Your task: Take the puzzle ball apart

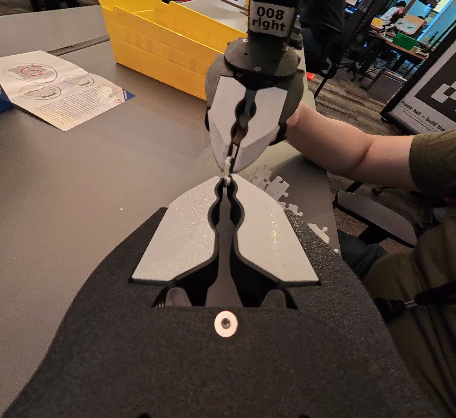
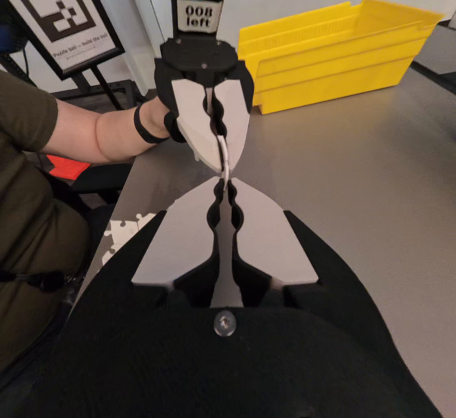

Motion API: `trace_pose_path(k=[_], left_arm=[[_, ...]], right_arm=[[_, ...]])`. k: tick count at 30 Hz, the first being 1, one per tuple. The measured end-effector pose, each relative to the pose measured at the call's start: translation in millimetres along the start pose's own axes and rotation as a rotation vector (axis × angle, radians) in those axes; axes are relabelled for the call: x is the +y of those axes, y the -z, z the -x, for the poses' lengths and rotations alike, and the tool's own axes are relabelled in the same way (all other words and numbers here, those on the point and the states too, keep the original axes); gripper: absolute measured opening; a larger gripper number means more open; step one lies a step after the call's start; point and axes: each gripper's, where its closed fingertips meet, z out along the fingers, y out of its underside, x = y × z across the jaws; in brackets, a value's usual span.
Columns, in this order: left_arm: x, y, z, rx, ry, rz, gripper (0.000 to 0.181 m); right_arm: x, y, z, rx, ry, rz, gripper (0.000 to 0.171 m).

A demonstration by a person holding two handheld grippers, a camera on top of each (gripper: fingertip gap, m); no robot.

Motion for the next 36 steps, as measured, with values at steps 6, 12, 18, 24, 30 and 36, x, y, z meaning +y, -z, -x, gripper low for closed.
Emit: trace_pose_path(k=[6, 12, 18, 24, 30, 36], left_arm=[[0, 0, 12, -0.077, -0.018, -0.007, 0.04], [-1, 3, 19, -0.171, -0.092, -0.009, 0.04], [1, 1, 16, -0.145, -0.072, -0.002, 0.043], [9, 0, 17, -0.123, -0.019, 0.054, 0.043], [22, -9, 7, -0.009, 0.078, 0.106, 0.045], [20, -15, -16, 0.128, 0.084, 0.103, 0.053]], right_arm=[[-55, 89, -28, 0.365, 0.086, -0.086, 0.003], [0, 305, -114, 1.107, -0.199, 0.108, 0.003], [142, 346, -155, 1.146, -0.714, 0.364, 0.01], [78, 365, -146, 1.31, -0.458, 0.143, 0.021], [-35, 147, -25, 0.252, 0.056, -0.071, 0.022], [38, 41, 4, -0.045, 0.096, 0.308, 0.021]])
